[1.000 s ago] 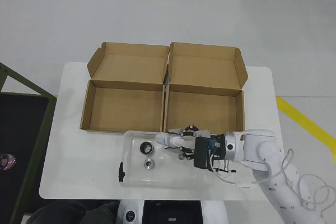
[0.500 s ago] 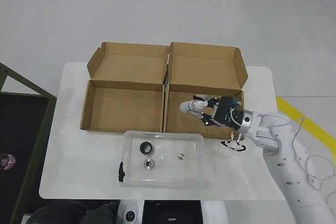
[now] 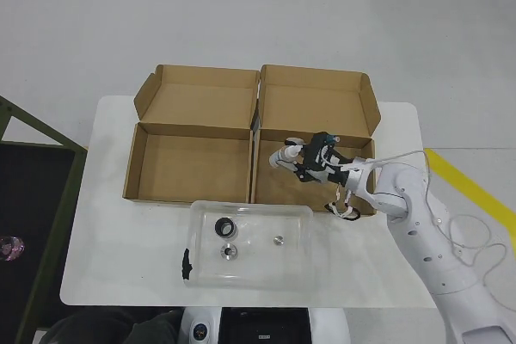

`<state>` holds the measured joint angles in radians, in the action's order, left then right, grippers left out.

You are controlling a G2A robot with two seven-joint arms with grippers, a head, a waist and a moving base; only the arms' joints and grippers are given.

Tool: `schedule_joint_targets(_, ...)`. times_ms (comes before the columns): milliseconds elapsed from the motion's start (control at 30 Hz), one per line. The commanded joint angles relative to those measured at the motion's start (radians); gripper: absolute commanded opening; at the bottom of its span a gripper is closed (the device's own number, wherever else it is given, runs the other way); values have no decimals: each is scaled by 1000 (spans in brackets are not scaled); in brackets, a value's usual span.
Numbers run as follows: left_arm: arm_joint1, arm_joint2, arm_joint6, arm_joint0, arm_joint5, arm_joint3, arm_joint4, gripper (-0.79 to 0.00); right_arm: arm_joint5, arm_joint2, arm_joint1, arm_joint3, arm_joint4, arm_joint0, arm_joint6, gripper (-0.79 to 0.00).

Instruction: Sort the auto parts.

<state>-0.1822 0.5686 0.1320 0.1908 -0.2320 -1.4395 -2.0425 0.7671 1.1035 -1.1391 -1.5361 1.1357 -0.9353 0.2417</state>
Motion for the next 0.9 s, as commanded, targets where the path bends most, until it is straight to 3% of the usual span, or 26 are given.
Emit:
schedule_joint_targets(0, 0, 0, 0, 0, 0, 0, 0, 0, -17, -22, -6, 34, 2, 23, 14, -785)
schedule_joint_targets(300, 0, 0, 0, 0, 0, 0, 0, 0, -49, -109, -34, 167, -26, 108, 50, -785)
schedule_joint_targets(500, 0, 0, 0, 0, 0, 0, 0, 0, -77, -151, -49, 210, -6, 143, 63, -496)
schedule_joint_targets(700, 0, 0, 0, 0, 0, 0, 0, 0, -99, -186, -63, 239, 9, 165, 65, -483)
schedule_joint_targets(767, 0, 0, 0, 0, 0, 0, 0, 0, -101, -192, -66, 248, 11, 171, 63, -394)
schedule_joint_targets(800, 0, 0, 0, 0, 0, 0, 0, 0, -101, -195, -67, 252, 12, 173, 61, -105)
schedule_joint_targets(833, 0, 0, 0, 0, 0, 0, 0, 0, -101, -197, -68, 252, 12, 174, 60, 0)
schedule_joint_targets(867, 0, 0, 0, 0, 0, 0, 0, 0, -99, -196, -69, 248, 10, 174, 56, 0)
